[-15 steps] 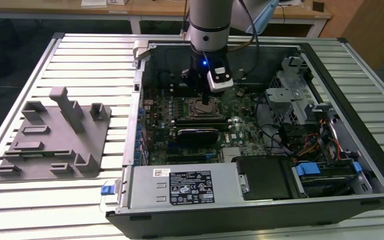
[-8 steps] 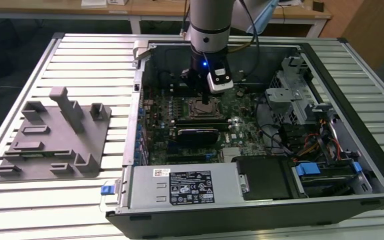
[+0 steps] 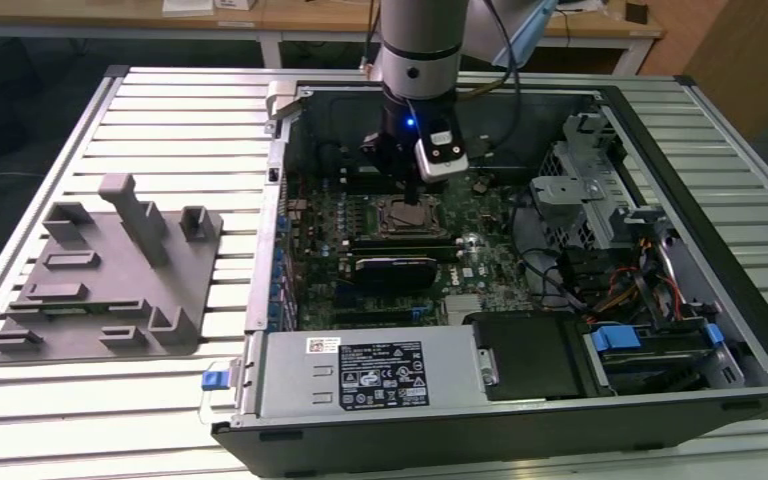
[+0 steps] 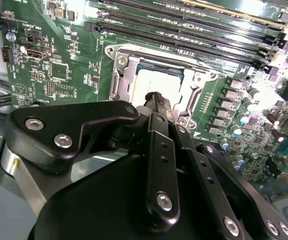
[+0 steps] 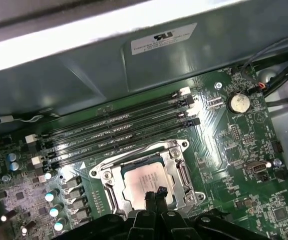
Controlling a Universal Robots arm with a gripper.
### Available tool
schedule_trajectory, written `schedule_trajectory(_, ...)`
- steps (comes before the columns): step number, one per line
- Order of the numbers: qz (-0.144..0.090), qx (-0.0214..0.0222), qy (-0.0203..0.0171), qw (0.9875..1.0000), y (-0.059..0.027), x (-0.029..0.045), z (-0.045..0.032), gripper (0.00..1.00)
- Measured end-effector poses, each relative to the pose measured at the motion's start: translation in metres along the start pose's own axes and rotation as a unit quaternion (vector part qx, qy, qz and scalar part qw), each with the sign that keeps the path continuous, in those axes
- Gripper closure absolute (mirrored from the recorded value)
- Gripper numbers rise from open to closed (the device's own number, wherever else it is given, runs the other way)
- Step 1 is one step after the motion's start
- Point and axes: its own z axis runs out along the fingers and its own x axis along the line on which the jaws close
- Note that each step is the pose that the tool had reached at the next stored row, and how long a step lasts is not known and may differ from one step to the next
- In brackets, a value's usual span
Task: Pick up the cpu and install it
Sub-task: 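Install the first cpu locking lever, then install the second cpu locking lever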
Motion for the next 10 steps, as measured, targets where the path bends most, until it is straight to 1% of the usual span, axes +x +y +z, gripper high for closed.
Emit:
schedule_trajectory(2,0.000,0.0000,0.0000,1.0000,0.0001,-0.0001,-0.0014,0.89)
schedule_trajectory(10,0.000,-0.0001,0.0000,1.0000,0.0001,-0.0001,-0.0025,0.89)
